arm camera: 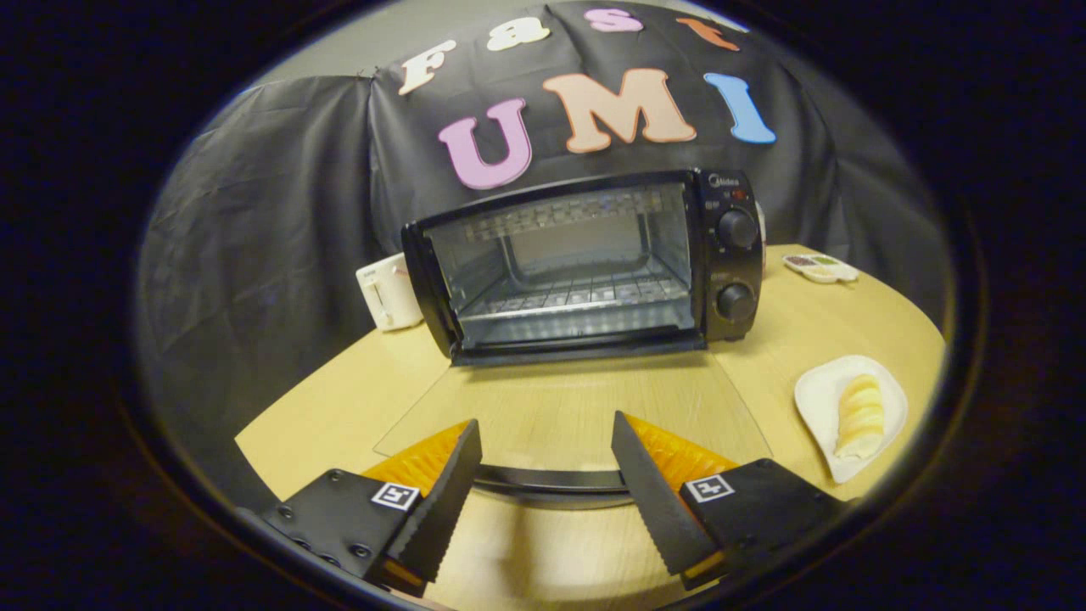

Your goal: Open the toaster oven, put the food inside, and close the toaster oven door.

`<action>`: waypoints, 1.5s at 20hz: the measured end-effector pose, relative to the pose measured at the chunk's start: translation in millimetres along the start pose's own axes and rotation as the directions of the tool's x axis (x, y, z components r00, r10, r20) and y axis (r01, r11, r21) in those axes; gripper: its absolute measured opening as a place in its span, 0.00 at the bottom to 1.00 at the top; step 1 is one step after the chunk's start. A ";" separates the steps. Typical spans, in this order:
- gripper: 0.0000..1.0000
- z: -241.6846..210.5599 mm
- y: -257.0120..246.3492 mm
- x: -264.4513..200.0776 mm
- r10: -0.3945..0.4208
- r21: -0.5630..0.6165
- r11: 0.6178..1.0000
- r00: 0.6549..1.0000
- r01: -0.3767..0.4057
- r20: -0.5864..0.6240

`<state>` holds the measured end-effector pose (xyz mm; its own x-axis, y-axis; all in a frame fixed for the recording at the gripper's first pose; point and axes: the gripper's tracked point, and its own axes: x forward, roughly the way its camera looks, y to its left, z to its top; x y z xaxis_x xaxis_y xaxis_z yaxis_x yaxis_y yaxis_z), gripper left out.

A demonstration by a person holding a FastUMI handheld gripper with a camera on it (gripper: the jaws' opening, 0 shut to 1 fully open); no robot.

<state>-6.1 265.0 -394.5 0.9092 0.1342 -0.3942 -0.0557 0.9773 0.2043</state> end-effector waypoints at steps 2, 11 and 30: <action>0.98 -2.8 1.2 1.1 -0.003 -0.029 1.000 1.000 0.003 -0.003; 0.97 2.9 0.8 -3.7 0.024 0.011 1.000 1.000 -0.024 -0.013; 0.98 13.1 -204.7 -72.1 -0.421 0.102 0.899 0.904 0.426 -0.071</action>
<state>-54.8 53.1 -396.1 0.8167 -0.2782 -0.5057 0.3792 0.9192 0.1067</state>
